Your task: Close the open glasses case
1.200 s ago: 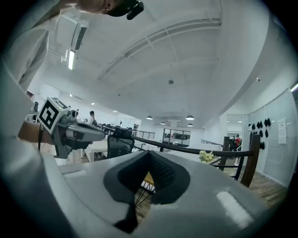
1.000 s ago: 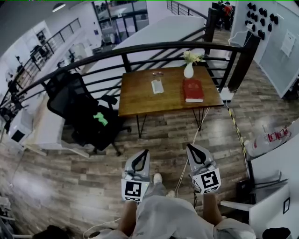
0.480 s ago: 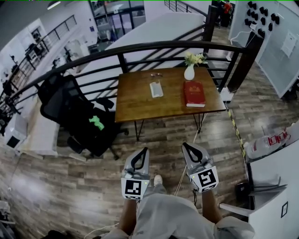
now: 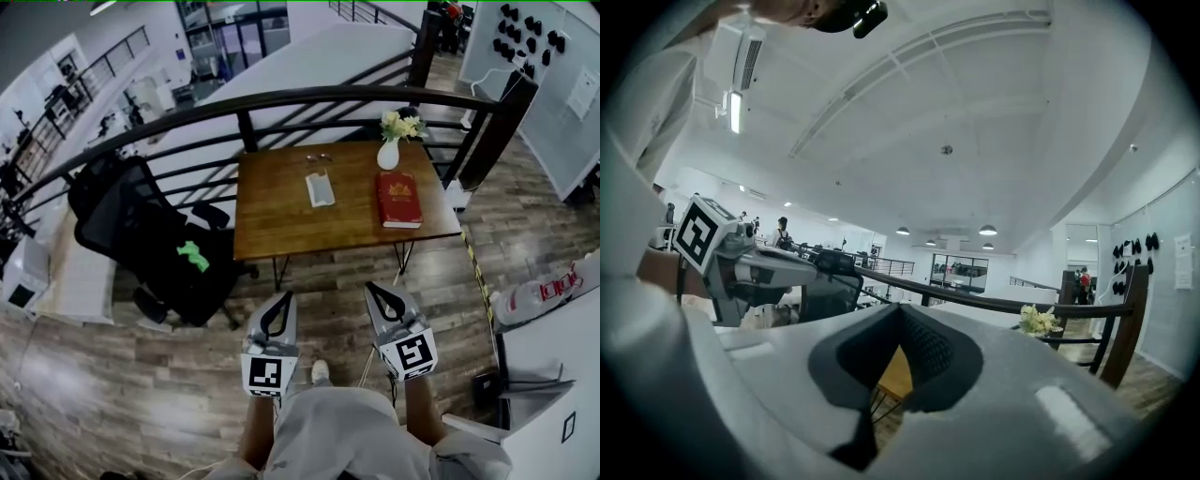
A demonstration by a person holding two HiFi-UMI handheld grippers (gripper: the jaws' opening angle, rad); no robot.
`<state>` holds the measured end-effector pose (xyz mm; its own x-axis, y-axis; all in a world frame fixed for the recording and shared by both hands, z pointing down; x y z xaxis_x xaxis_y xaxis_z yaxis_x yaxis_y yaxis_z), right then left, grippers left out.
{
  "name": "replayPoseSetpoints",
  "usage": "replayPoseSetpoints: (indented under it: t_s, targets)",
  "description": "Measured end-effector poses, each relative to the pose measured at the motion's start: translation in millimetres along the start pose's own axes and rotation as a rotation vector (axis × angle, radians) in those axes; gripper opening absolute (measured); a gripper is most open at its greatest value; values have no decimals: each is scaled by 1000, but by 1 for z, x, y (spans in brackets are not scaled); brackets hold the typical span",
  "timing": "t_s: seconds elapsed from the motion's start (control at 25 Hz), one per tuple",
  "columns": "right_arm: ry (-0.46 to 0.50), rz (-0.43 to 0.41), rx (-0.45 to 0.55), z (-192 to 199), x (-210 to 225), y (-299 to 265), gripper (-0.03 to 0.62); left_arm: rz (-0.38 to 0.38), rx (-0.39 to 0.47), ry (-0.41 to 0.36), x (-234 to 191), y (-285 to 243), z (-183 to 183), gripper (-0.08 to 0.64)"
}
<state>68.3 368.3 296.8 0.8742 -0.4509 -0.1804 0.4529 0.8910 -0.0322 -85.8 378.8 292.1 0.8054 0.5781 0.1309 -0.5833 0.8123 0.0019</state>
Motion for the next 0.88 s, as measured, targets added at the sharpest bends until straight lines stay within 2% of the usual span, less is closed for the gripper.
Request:
replayPoseSetpoints:
  t_s: [0.56,0.88]
  targets:
    - [-30,24,-40,15,10,-46,3,34,-8,5,-34,-39,12,20]
    - [-37,9,-44,25,35,-90,3,6,-51,22,-58,-75,32,20]
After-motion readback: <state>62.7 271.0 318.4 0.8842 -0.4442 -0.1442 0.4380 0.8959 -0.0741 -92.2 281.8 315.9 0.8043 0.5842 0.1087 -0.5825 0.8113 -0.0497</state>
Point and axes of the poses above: the fingertips, and each gripper's own axes: y backward along the fingers, x to its right, z out of its underside, the point moved 1 cm from there along y, backward along the fingers, and after that the axes turned 9 degrees about z, right-handed, at the moved point
